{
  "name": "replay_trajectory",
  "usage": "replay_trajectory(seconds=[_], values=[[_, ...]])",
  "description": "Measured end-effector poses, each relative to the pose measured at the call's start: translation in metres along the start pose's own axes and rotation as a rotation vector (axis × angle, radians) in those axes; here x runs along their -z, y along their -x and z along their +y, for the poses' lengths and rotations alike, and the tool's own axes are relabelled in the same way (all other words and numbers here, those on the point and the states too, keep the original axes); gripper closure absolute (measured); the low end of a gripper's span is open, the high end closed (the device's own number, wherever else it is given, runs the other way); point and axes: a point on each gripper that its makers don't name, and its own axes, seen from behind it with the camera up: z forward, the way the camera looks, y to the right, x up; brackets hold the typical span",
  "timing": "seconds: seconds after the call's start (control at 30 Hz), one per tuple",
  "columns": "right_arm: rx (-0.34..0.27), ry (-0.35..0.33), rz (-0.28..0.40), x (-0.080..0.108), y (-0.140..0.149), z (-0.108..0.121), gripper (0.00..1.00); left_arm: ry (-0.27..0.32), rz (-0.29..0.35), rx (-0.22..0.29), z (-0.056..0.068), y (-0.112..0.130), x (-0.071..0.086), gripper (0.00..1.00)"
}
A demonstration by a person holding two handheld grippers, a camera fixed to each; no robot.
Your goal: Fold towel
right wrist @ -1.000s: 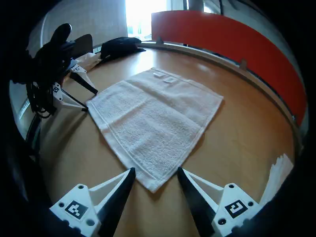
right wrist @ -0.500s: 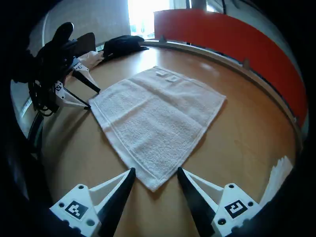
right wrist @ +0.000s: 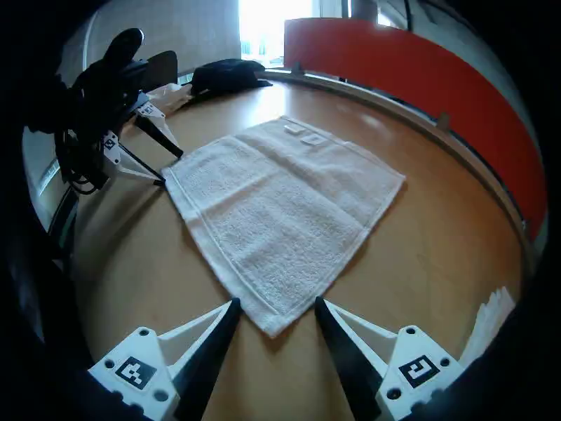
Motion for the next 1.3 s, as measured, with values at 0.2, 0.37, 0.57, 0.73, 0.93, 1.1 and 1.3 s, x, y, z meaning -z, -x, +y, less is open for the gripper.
replay_trajectory(seconds=[0.2, 0.37, 0.57, 0.73, 0.93, 1.1, 1.3], values=[[-0.007, 0.001, -0.001, -0.001, 0.001, 0.001, 0.47, 0.007, 0.0, -0.012, 0.007, 0.0, 0.0, 0.34], [-0.017, 0.005, 0.002, 0.0, 0.001, 0.002, 0.75, 0.011, -0.003, -0.015, 0.012, -0.001, 0.0, 0.47], [-0.021, -0.012, 0.004, 0.001, 0.001, -0.006, 0.77, -0.01, -0.008, 0.01, 0.005, -0.002, 0.0, 0.72], [-0.021, -0.032, 0.005, 0.0, -0.001, -0.012, 0.79, -0.023, -0.011, 0.033, 0.002, -0.002, -0.001, 0.8], [-0.026, -0.036, 0.008, 0.002, -0.003, -0.014, 0.81, -0.028, -0.013, 0.036, 0.002, -0.003, 0.0, 0.8], [-0.039, -0.032, 0.018, 0.004, -0.007, -0.014, 0.81, -0.026, -0.017, 0.053, 0.004, -0.003, 0.003, 0.8], [-0.049, -0.025, 0.037, 0.012, -0.017, -0.014, 0.81, -0.034, -0.005, 0.075, 0.006, -0.01, 0.011, 0.8]])
